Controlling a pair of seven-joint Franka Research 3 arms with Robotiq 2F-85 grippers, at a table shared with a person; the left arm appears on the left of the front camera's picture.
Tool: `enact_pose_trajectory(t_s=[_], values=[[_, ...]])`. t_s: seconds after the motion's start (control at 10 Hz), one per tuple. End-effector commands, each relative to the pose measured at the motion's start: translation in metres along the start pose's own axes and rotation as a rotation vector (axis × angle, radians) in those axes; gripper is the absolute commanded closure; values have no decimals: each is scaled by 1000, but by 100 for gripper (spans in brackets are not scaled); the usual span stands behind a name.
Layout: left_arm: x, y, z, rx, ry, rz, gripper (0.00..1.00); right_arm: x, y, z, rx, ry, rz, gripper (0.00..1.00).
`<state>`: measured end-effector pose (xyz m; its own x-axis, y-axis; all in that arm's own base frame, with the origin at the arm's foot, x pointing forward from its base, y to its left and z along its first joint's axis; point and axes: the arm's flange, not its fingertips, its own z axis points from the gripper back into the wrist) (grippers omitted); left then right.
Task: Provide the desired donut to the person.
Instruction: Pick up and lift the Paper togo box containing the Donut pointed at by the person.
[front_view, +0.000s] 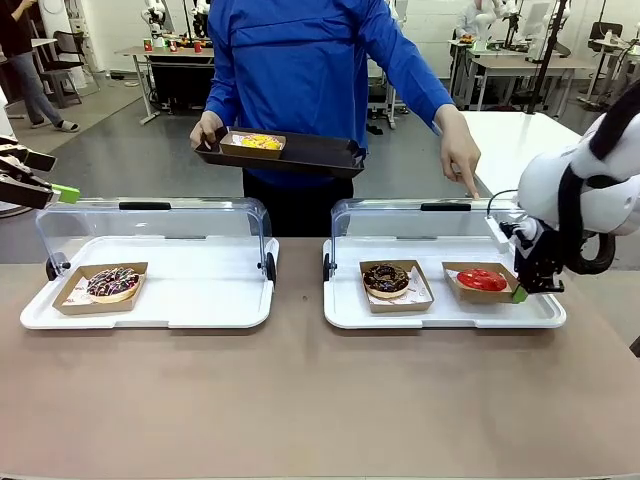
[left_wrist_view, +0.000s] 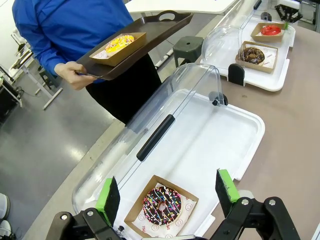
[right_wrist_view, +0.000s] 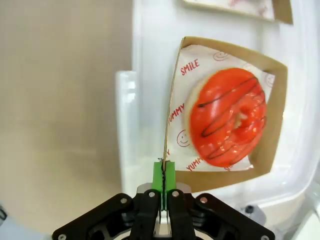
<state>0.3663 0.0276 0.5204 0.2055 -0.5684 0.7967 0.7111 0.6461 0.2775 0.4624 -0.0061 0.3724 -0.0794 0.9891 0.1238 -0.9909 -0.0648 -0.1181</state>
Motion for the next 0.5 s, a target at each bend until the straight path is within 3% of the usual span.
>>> enact_pose_trajectory(t_s=[0.0,0.2,0.4], values=[[0,-2,-2,7,-1,10,0,16,58,53,2,-27,59,100],[0,-2,-2,7,-1,10,0,39,101,97,12,-44,97,100],[0,-2,-2,7,-1,10,0,66,136,151,-58,1,133,100]])
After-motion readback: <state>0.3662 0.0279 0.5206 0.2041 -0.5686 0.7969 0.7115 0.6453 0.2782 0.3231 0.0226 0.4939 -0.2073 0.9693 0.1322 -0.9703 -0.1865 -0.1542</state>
